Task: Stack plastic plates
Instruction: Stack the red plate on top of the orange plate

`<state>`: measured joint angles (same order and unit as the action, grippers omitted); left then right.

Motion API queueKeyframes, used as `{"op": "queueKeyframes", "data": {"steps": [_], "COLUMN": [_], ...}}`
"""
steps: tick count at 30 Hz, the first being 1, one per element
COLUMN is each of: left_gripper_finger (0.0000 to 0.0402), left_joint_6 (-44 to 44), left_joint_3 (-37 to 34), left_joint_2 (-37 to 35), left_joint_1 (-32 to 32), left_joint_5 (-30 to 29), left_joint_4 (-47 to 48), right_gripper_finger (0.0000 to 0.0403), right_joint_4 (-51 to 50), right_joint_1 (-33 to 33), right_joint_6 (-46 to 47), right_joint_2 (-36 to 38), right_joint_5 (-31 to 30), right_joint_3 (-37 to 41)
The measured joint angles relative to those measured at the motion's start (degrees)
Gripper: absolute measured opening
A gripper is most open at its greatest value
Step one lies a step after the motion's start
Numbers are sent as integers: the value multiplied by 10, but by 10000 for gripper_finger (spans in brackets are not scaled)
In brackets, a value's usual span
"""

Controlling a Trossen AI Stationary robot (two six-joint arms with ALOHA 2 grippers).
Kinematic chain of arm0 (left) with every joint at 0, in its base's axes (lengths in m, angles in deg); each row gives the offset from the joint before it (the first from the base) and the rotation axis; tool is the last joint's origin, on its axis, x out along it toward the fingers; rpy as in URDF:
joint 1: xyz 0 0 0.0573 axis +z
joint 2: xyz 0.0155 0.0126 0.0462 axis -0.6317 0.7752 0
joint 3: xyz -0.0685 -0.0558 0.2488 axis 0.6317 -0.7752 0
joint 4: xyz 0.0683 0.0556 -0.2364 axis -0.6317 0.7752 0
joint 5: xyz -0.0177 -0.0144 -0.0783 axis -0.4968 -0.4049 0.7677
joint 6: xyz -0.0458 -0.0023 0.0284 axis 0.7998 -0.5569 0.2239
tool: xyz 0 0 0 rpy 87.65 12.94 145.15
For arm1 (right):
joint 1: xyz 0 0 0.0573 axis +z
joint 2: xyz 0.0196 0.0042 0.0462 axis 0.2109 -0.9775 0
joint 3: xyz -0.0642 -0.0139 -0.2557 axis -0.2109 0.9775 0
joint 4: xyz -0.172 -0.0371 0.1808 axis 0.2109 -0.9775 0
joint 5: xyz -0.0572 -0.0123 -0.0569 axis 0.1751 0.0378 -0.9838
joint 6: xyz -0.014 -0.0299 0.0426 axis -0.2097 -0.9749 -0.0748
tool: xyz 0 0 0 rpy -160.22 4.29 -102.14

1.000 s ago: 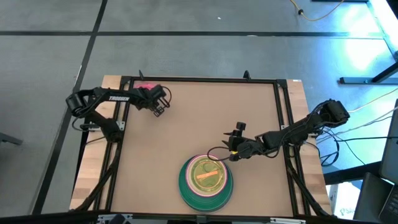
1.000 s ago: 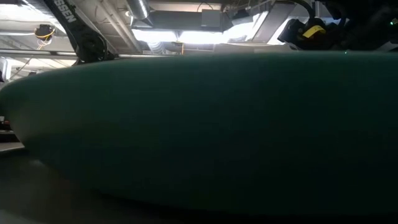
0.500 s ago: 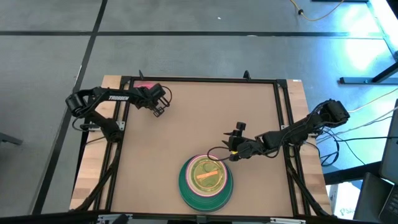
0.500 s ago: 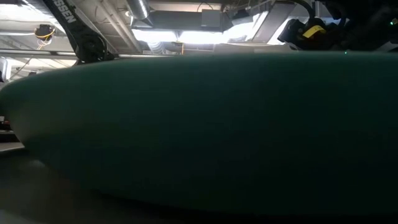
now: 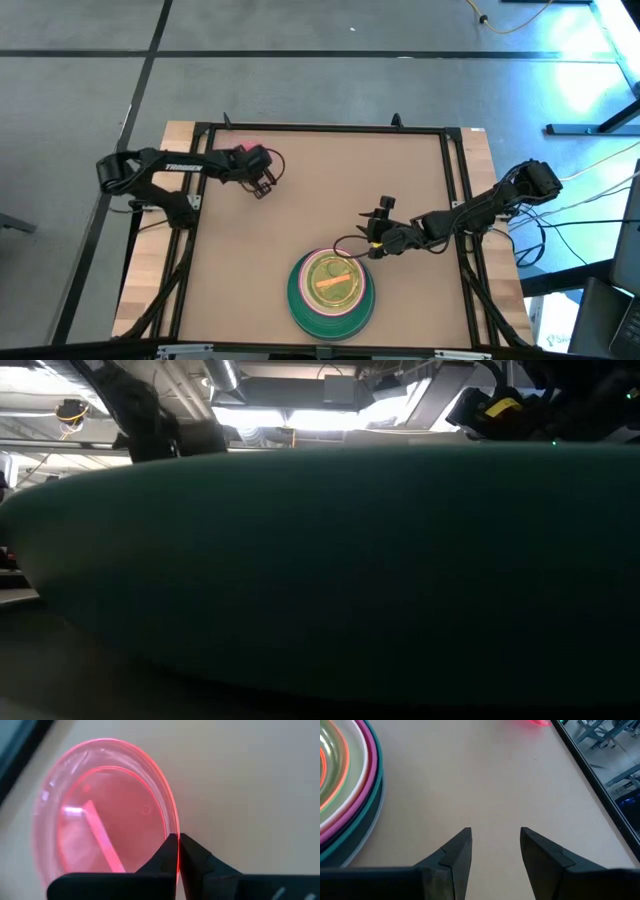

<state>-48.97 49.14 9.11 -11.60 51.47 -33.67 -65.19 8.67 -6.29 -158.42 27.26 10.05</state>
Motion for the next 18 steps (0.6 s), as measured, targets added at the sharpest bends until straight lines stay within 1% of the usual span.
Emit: {"op": "queueKeyframes", "data": {"steps": [5,12,18], "left_gripper_finger": [2,2,2], "left_joint_6": [30,35,32], "left_joint_3": [12,13,14], "left_joint_2": [-35,-57,-57], "left_joint_1": [-74,-176,-257], "left_joint_5": [-3,0,68], "left_joint_4": [-4,-72,-164], "right_gripper_finger": [161,161,161], "right_joint_4": [0,-1,-3], "right_joint_1": [0,0,0], "right_joint_6": [0,0,-1], "right_joint_2": [0,0,0], "right_joint_5": [0,0,-1], "right_joint_3": [0,0,0]}}
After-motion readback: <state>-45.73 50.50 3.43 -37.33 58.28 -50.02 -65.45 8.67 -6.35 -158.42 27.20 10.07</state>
